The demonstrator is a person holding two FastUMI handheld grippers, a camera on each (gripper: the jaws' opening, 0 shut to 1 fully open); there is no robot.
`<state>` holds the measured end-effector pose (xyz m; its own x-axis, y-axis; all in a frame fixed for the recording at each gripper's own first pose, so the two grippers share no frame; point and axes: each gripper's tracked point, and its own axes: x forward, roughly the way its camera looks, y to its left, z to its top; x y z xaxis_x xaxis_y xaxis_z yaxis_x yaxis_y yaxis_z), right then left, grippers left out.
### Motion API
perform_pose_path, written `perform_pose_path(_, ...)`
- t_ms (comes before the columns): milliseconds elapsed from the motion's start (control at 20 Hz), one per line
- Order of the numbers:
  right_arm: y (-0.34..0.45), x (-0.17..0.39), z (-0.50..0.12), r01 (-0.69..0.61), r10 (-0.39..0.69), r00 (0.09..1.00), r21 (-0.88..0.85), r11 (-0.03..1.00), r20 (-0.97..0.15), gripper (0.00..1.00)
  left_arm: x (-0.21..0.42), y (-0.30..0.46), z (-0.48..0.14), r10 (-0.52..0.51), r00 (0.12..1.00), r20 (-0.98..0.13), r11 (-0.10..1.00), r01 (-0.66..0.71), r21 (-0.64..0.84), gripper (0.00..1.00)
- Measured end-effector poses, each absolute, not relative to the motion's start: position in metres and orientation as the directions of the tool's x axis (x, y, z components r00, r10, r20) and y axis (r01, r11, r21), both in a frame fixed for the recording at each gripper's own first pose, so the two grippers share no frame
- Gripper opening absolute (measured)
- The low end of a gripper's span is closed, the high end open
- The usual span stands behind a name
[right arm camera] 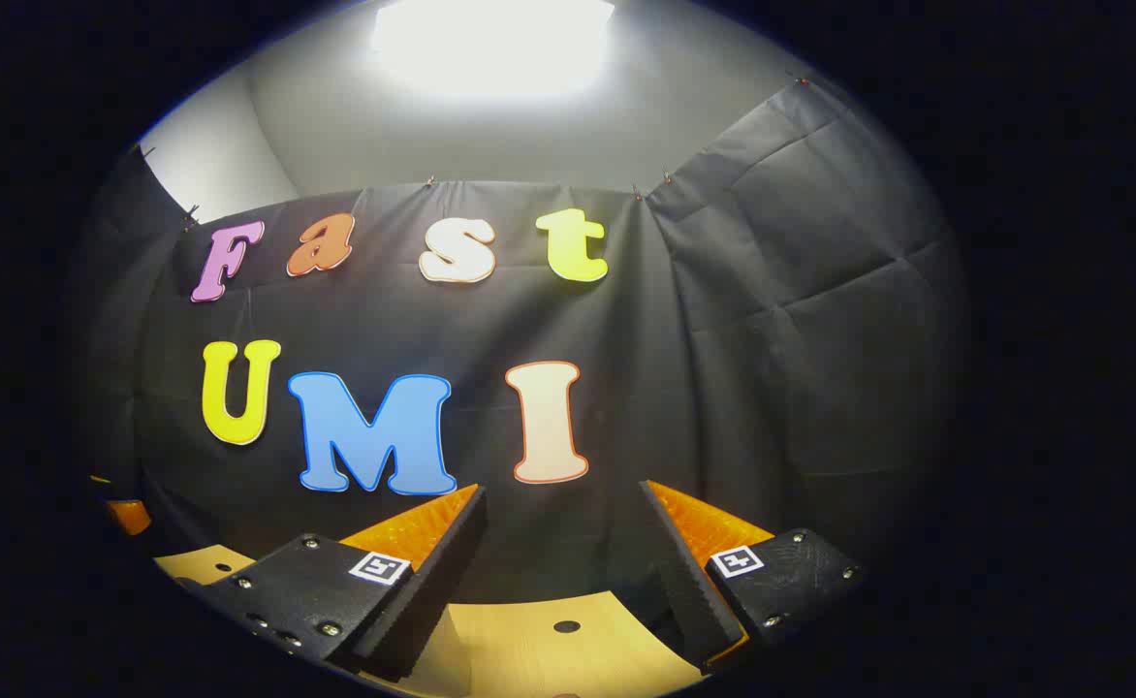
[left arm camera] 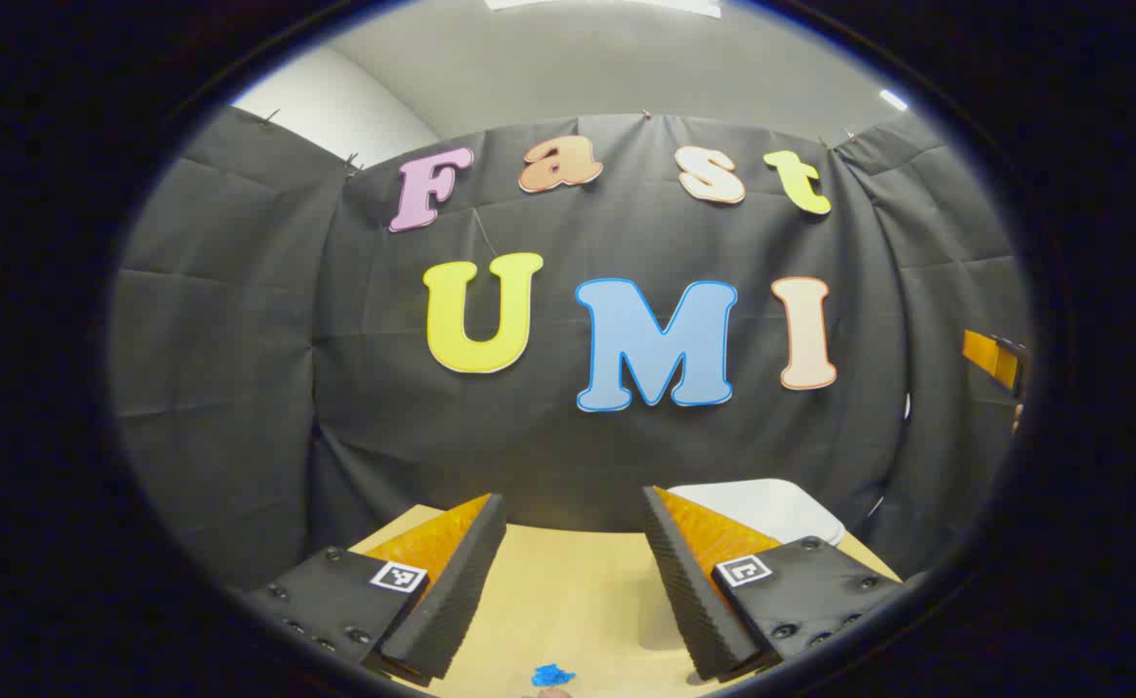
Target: Press the lid of the desktop garbage bin to open it, pick up the crumpled paper on the desktop and throw it into the bin, then pick up the pop can on the desktop and drop it into the bin, and finally close the garbage bin lid.
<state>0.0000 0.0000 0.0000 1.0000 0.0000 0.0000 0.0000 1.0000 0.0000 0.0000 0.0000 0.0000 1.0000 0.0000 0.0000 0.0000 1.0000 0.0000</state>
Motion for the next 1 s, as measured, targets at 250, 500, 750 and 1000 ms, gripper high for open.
perform_pose_path(250,0.043,-0.002,-0.015,-0.089,0.089,0.995,0.021,0.996,-0.043,0.97,0.010,-0.005,-0.001,-0.052,0.999,-0.007,0.997,0.053,0.047,0.95)
perform_pose_path(500,0.080,-0.001,-0.037,-0.151,0.153,0.983,0.030,0.988,-0.101,0.97,0.017,-0.003,-0.005,-0.082,0.996,-0.021,0.995,0.083,0.055,0.95)
perform_pose_path(750,0.098,-0.001,-0.050,-0.172,0.175,0.976,0.027,0.985,-0.131,0.97,0.019,0.005,-0.003,-0.091,0.996,-0.020,0.993,0.092,0.071,0.95)
perform_pose_path(1000,0.116,0.002,-0.061,-0.202,0.204,0.967,0.026,0.979,-0.153,0.97,0.024,0.007,-0.005,-0.107,0.994,-0.028,0.992,0.108,0.061,0.95)
